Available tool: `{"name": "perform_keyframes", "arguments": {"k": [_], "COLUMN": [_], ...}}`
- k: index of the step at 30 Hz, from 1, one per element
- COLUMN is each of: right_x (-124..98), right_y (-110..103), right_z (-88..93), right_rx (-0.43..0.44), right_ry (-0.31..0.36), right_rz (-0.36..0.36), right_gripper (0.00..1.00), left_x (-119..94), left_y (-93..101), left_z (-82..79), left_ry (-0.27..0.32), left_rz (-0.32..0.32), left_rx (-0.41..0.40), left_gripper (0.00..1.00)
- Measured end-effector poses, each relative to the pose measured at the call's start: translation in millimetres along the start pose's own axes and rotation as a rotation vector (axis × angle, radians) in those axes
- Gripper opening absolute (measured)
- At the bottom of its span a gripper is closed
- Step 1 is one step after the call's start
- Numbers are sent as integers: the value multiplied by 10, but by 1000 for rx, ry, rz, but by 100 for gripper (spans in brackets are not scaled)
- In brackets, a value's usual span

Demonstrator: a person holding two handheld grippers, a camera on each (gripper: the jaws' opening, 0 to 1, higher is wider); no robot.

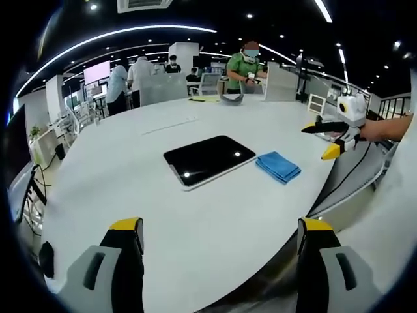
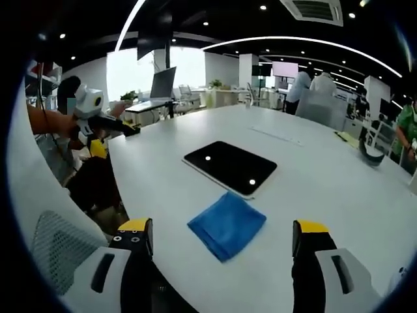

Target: Wipe the mirror surface with the cleaning cloth until all visible marks leave the cleaned area.

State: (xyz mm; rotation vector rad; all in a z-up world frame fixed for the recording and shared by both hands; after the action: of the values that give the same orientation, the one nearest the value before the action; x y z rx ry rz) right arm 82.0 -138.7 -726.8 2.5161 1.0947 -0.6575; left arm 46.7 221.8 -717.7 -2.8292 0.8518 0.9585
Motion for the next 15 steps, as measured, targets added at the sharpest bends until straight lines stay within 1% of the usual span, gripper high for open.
{"name": "perform_keyframes", "arguments": {"k": [6, 15], "right_x": [6, 8], "right_y": [9, 43], "right_z": [19, -15], "right_rx": [1, -9], "right_ry": [-4, -5], "right_rz": [2, 2], "right_gripper": [88, 88], "left_x": [-12, -5], "left_y": [-7, -8], "left_z": [-15, -38], "left_ry": [2, 4], "left_rz": [4, 4], "left_rx": [3, 5], "left_gripper": [99, 99]}}
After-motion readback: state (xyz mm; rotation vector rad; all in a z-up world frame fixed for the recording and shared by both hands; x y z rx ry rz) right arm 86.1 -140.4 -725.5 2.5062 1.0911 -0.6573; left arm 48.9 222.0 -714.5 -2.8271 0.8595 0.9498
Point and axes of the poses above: the point that each gripper's makers call its tool centre point, and the gripper's own axes: x roughly forward along the fingers, y roughly to its right, z roughly out of its underside, the point moved 7 cm from there along -x, roughly backward along the fingers, and after that the axes turned 6 degrees about -x, right-handed, at the moved point
